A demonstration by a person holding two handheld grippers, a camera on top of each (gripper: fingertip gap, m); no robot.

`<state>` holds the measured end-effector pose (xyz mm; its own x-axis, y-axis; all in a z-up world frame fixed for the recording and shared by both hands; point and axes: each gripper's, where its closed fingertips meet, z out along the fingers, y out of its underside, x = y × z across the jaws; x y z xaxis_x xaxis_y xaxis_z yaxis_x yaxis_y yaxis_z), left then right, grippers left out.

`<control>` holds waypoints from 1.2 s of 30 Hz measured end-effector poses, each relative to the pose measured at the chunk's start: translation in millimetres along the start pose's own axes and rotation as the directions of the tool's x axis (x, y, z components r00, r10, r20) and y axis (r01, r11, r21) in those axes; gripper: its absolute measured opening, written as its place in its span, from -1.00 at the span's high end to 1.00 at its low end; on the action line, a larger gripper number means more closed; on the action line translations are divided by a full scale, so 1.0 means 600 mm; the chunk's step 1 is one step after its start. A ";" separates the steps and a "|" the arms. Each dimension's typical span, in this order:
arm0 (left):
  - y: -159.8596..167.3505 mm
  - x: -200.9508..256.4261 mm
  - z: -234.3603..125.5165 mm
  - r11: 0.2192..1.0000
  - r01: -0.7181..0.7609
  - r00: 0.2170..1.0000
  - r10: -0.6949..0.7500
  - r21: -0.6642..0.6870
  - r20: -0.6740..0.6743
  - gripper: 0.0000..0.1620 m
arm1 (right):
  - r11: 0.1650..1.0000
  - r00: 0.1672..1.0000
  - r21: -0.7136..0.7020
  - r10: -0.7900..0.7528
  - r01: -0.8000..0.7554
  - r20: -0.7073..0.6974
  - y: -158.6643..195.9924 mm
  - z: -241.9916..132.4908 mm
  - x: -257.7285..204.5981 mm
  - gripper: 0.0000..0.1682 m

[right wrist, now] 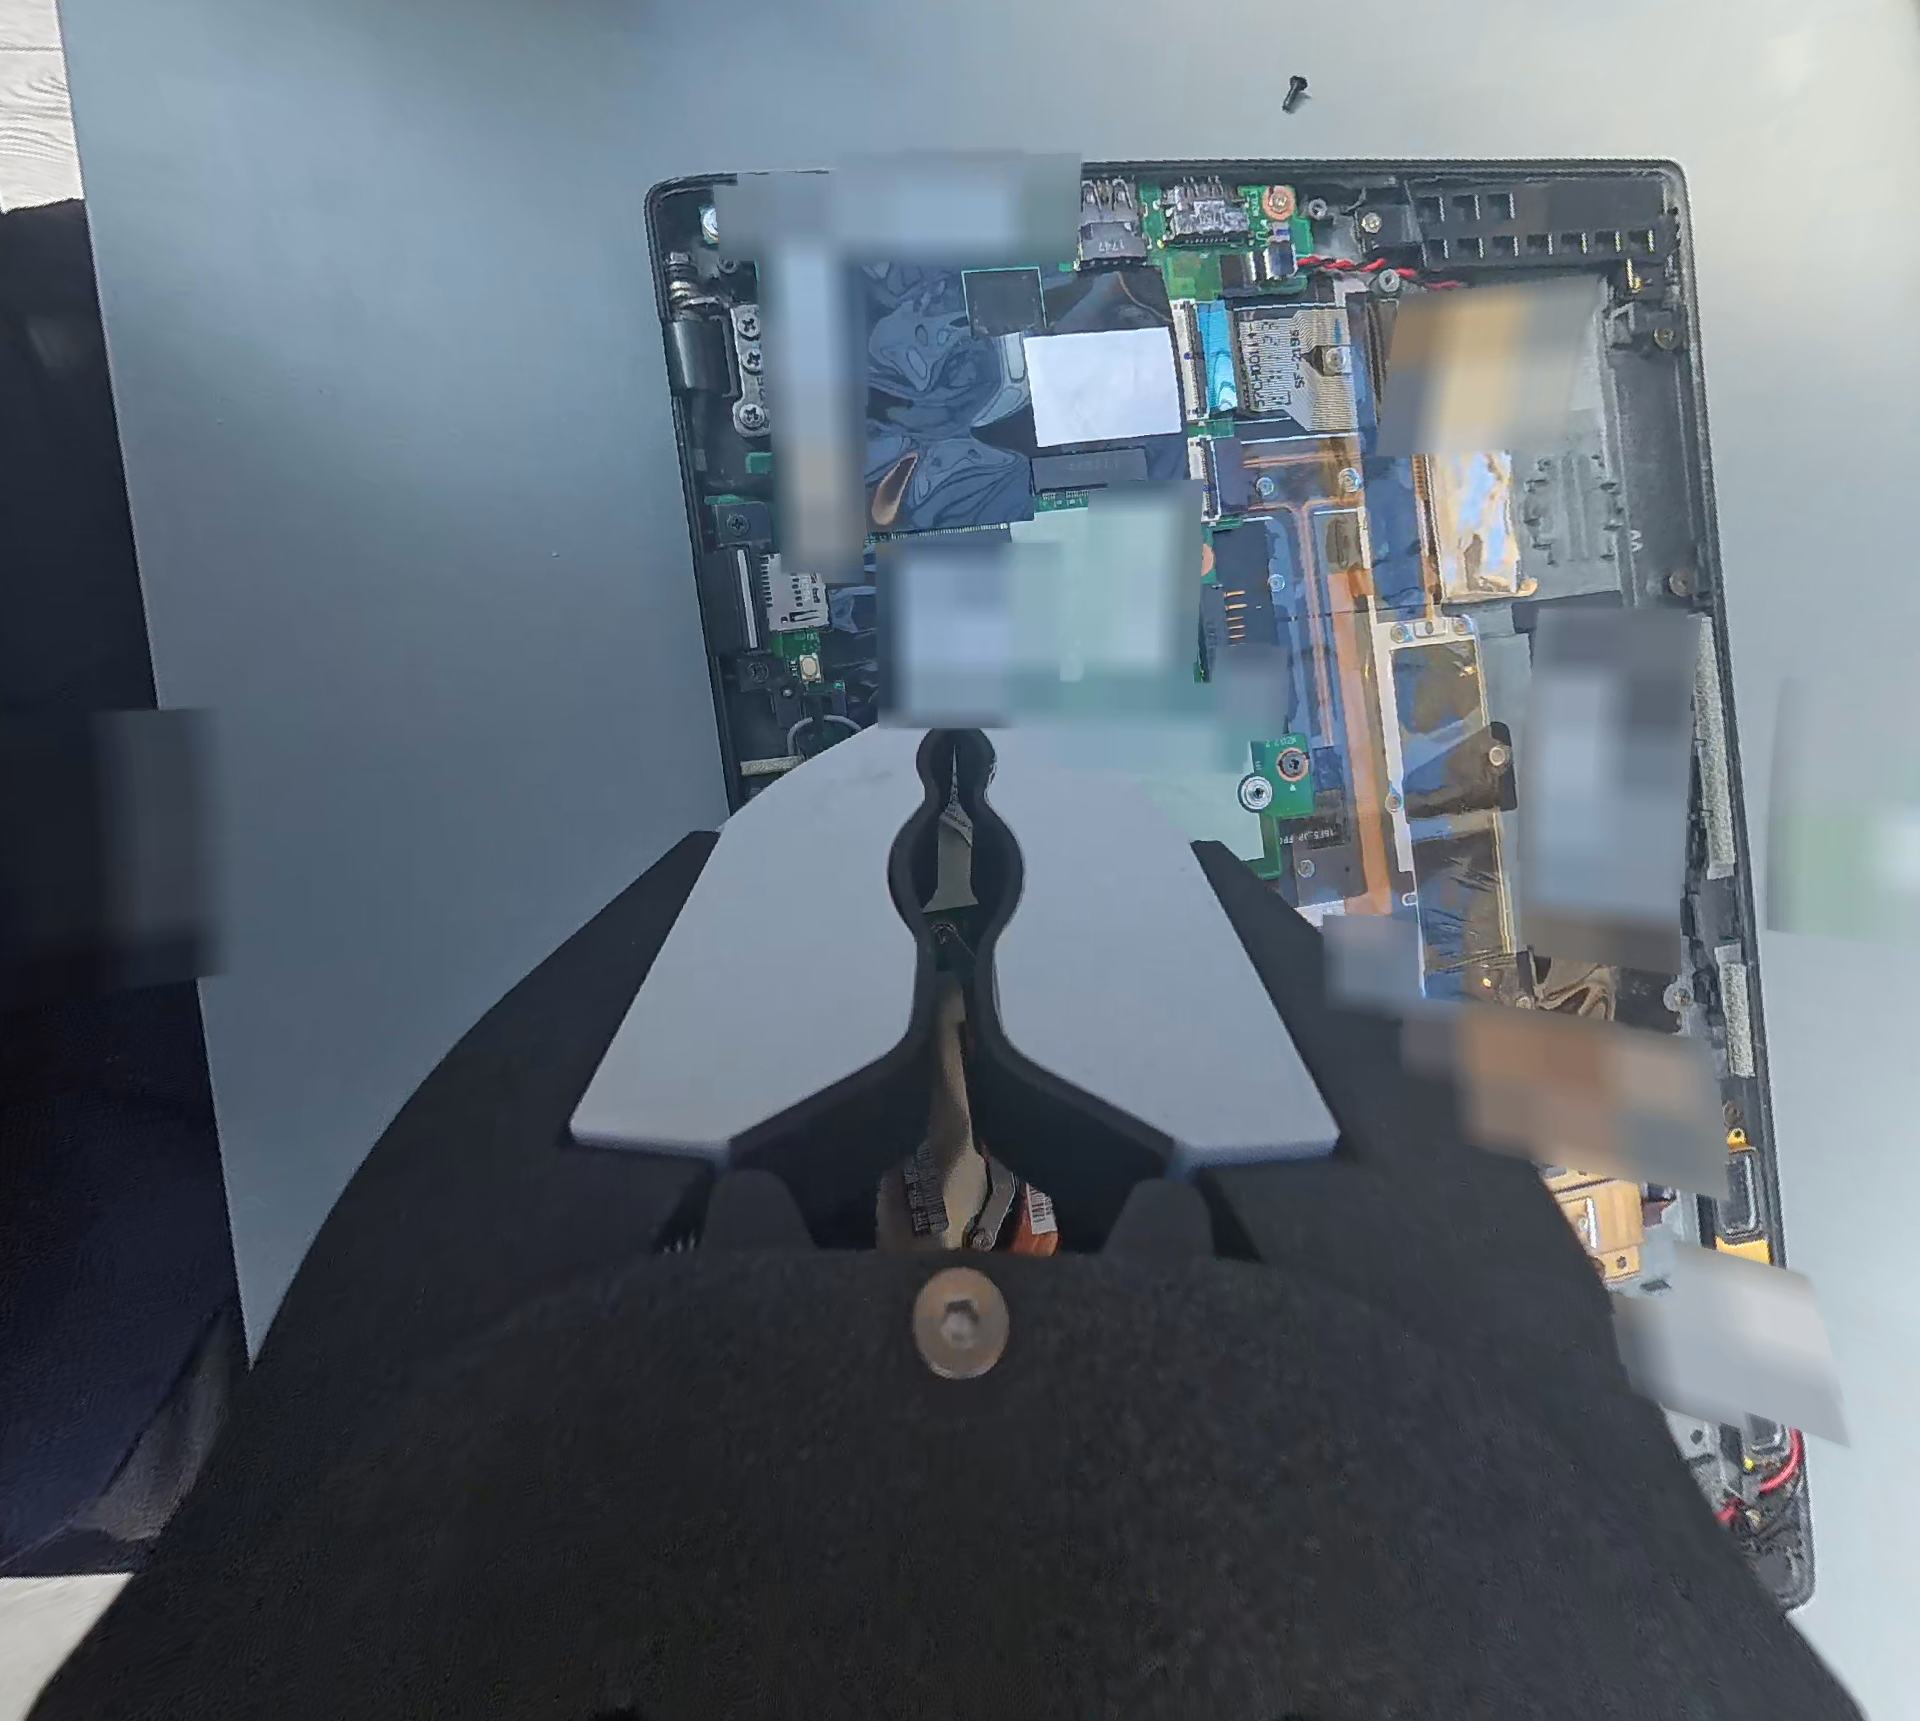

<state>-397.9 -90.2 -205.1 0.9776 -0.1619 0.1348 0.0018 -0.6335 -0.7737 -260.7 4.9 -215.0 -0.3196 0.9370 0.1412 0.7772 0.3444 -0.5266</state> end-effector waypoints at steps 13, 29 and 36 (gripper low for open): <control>0.001 -0.006 0.001 1.000 0.011 1.000 -0.011 0.008 -0.005 0.53 | 0.998 0.999 -0.039 0.050 -0.051 -0.016 0.004 -0.005 0.005 0.91; -0.004 0.056 0.008 0.997 -0.062 0.977 0.053 -0.039 -0.208 1.00 | 0.994 0.995 -0.072 0.085 -0.082 0.049 0.003 -0.001 -0.002 1.00; -0.008 0.054 0.038 0.991 -0.101 0.992 0.093 -0.092 -0.083 1.00 | 0.992 0.995 -0.083 0.096 -0.095 0.015 0.005 -0.004 0.003 0.92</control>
<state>-361.2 -75.1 -210.9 0.9525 -0.2829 0.1131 -0.1164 -0.6809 -0.7230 -257.6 7.4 -214.2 -0.2515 0.9648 0.0768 0.8463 0.2578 -0.4661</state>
